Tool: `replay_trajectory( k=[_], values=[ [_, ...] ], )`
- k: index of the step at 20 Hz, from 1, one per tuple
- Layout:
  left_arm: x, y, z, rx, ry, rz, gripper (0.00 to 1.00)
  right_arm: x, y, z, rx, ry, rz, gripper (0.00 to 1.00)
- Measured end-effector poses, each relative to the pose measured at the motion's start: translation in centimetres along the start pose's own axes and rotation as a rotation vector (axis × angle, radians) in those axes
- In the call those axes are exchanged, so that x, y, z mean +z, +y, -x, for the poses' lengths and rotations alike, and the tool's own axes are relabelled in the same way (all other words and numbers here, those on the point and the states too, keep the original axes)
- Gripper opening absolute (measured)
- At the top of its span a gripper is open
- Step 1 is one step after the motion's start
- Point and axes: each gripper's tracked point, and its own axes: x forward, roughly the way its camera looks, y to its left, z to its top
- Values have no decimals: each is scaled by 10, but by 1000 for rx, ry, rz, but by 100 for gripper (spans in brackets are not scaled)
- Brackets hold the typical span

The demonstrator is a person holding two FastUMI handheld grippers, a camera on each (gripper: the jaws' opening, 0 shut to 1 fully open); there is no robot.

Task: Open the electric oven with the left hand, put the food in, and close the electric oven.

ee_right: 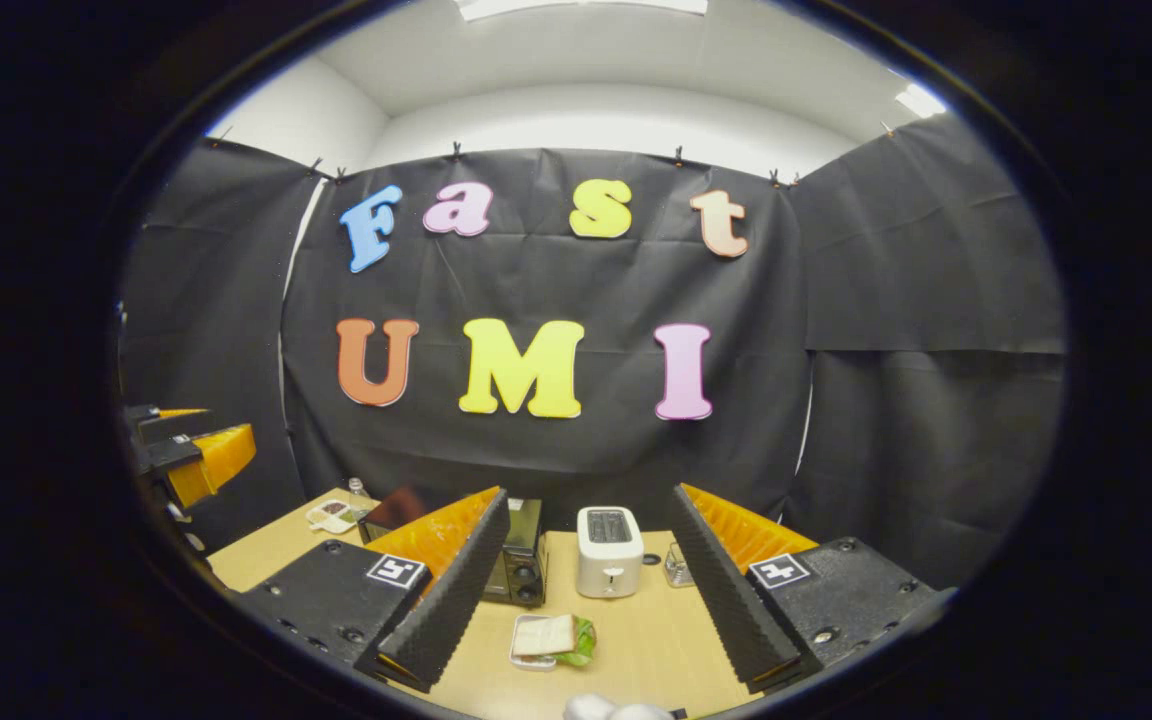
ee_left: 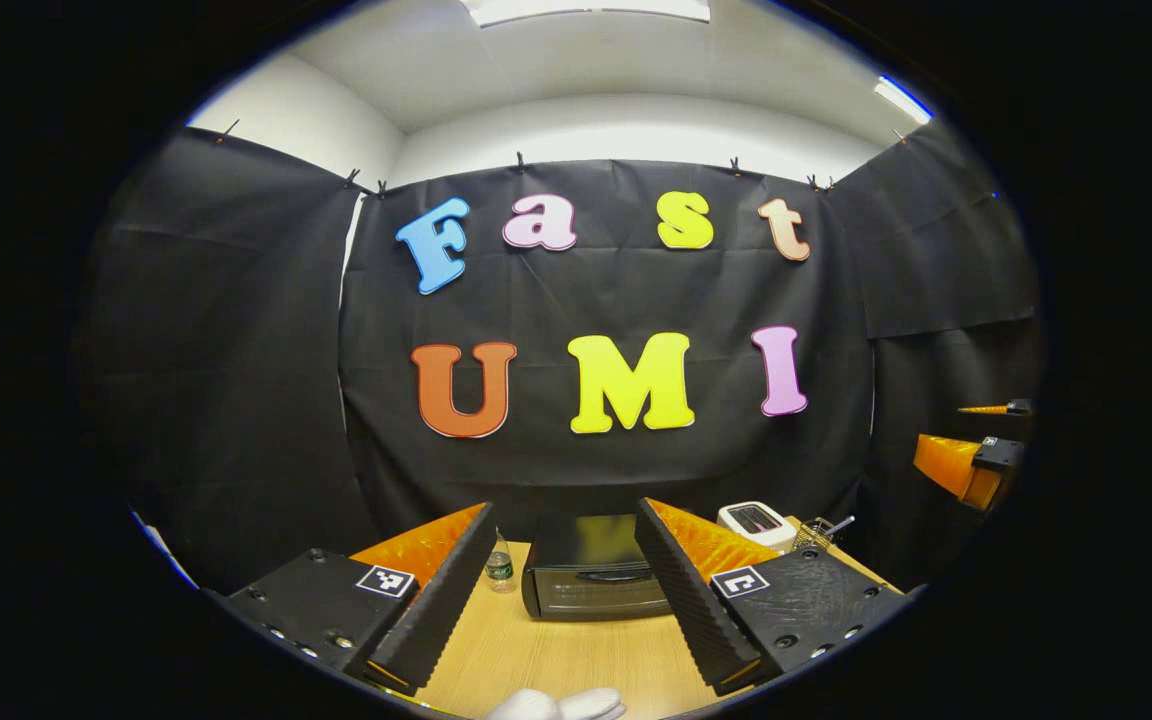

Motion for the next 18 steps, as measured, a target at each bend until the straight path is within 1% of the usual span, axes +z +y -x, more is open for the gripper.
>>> replay_trajectory(
  k=[1, 2, 3, 4, 5, 6, 7, 8, 9, 10, 11, 12, 13, 14, 15, 16, 17, 18],
  values=[
    [-7, -5, -5, -8, 6, 6, 92, 0, -2, 0, 1, -3, 0, 95],
    [-15, -12, -13, -20, 14, 13, 92, 1, -6, 0, 1, -10, 1, 95],
    [-24, -20, -21, -29, 20, 18, 92, 1, -10, -1, -3, -16, 7, 100],
    [-34, -25, -32, -31, 25, 19, 92, -1, -18, -2, -10, -13, 14, 95],
    [-46, -31, -43, -32, 46, 10, 92, -3, -23, -2, -15, -14, 19, 100],
    [-63, -36, -54, -31, 57, 0, 92, -3, -31, -2, -24, -12, 22, 94],
    [-80, -43, -66, -32, 84, 0, 92, -5, -39, -2, -33, -8, 26, 95],
    [-94, -52, -78, -44, 111, 0, 100, -6, -47, -3, -48, -1, 35, 95],
    [-112, -61, -90, -51, 142, 14, 92, -8, -57, -3, -66, 6, 50, 95],
    [-129, -67, -104, -50, 177, 23, 92, -10, -66, -4, -81, 17, 65, 95],
    [-146, -71, -117, -42, 206, 27, 93, -12, -74, -4, -96, 27, 79, 100],
    [-157, -74, -128, -36, 232, 41, 93, -12, -82, -5, -110, 33, 90, 100],
    [-166, -76, -143, -32, 244, 41, 94, -14, -88, -5, -120, 39, 97, 95],
    [-178, -79, -155, -25, 257, 37, 94, -16, -93, -6, -129, 48, 100, 100],
    [-184, -78, -168, -17, 264, 24, 95, -20, -96, -7, -136, 60, 100, 95],
    [-192, -79, -182, -15, 276, 15, 94, -22, -98, -7, -139, 70, 98, 100],
    [-200, -80, -193, -14, 282, 7, 94, -27, -101, -8, -144, 81, 99, 95],
    [-209, -80, -203, -14, 300, 0, 94, -30, -103, -9, -148, 91, 100, 95]
  ],
)
